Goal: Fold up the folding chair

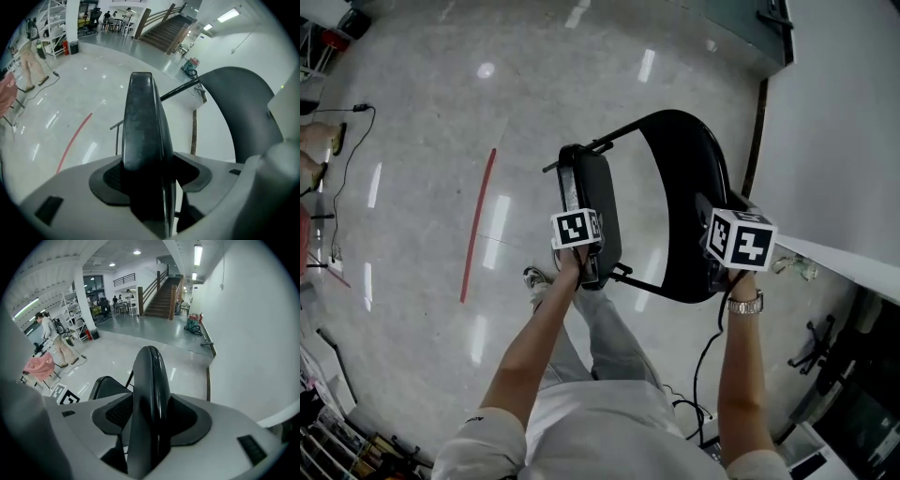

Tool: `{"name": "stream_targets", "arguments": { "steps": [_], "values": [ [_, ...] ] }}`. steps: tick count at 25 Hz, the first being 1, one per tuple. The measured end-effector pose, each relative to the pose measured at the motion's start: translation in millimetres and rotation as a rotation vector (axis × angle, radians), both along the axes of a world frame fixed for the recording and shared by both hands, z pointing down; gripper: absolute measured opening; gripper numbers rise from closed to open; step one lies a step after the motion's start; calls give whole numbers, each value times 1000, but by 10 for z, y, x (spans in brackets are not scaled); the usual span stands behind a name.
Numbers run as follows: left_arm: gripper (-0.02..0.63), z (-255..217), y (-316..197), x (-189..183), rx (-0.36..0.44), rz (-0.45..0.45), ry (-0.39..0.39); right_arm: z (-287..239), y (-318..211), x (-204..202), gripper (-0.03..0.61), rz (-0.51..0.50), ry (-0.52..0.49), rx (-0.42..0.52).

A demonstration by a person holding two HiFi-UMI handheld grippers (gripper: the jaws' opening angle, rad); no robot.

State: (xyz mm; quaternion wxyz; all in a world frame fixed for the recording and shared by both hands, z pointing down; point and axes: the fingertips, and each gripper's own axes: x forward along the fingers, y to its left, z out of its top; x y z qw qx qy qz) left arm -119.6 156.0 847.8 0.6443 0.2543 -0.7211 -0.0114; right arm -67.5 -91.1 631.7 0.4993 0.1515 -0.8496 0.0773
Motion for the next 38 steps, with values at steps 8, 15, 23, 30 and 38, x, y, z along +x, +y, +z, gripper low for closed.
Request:
{"name": "stream_targets", "arguments": {
  "steps": [8, 15, 23, 30, 38],
  "values": [
    [285, -40, -328, 193, -25, 90, 31, -239, 232, -62, 249, 3, -25, -63],
    [284, -178, -500, 250, -46, 153, 18, -411, 512, -156, 249, 4, -64, -165],
    [284, -215, -842, 389, -35, 245, -2, -509, 630, -203, 249, 2, -67, -164],
    [283, -192, -1130, 509, -12, 294, 23, -578, 708, -241, 249, 1, -85, -187],
    [235, -60, -1232, 486, -8, 196, 44, -610, 841, -282, 247, 5, -82, -177]
  ]
}}
